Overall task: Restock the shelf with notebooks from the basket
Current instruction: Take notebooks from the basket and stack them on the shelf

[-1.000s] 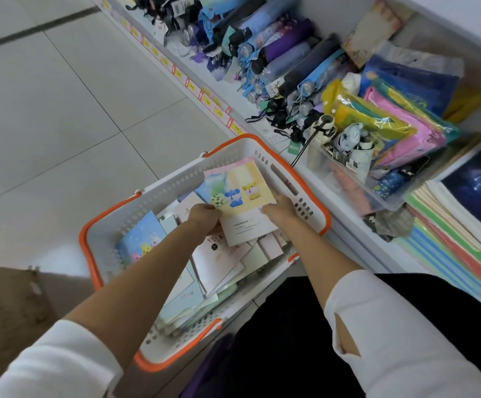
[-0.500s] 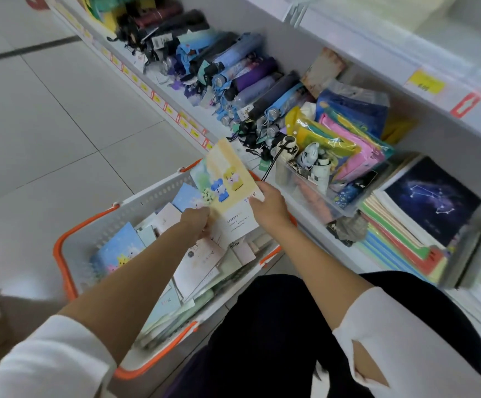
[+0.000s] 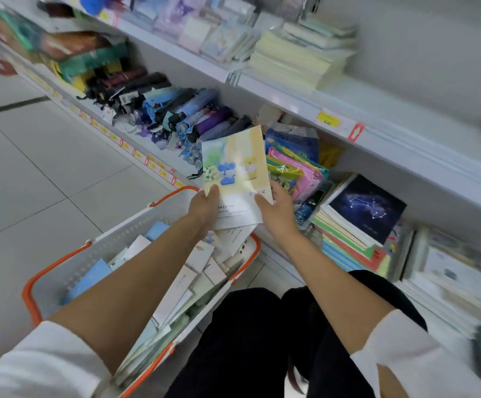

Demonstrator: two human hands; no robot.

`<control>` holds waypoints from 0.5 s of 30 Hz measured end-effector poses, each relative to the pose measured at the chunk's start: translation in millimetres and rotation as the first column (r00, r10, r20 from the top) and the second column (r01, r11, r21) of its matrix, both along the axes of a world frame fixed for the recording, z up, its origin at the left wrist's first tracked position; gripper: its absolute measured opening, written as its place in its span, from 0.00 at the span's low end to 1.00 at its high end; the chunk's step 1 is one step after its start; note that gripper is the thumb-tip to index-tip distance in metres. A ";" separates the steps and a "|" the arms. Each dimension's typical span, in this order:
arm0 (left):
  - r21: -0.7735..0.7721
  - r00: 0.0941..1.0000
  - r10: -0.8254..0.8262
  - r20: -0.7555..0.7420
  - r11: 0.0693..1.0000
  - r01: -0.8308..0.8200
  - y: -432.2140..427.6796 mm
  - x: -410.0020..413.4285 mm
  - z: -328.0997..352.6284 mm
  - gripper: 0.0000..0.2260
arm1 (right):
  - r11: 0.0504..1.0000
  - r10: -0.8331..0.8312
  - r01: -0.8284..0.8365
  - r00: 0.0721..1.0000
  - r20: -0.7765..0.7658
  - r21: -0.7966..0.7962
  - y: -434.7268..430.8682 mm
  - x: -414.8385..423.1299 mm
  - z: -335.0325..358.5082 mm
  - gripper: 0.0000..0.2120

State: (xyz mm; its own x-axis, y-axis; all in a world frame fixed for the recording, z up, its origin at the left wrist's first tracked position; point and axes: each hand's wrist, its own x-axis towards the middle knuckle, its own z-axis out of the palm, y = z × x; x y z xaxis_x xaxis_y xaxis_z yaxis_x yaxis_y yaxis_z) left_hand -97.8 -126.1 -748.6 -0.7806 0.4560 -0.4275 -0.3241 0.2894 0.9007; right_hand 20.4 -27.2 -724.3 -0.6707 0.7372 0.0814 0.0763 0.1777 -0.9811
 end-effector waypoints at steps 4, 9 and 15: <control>0.049 0.948 -0.106 0.300 0.994 0.096 9.5 15.3 20.4 0.35 | 0.994 0.030 -0.024 0.998 -0.055 0.107 0.4 20.9 27.7 0.15; 0.256 0.983 -0.089 0.159 0.965 0.047 27.9 33.5 44.3 0.28 | 0.956 0.041 -0.047 0.999 0.028 0.289 26.8 56.9 65.6 0.20; 0.423 0.988 -0.122 -0.095 0.894 0.151 77.5 73.0 108.8 0.19 | 0.909 -0.026 -0.032 0.991 0.133 0.415 67.0 116.3 105.6 0.21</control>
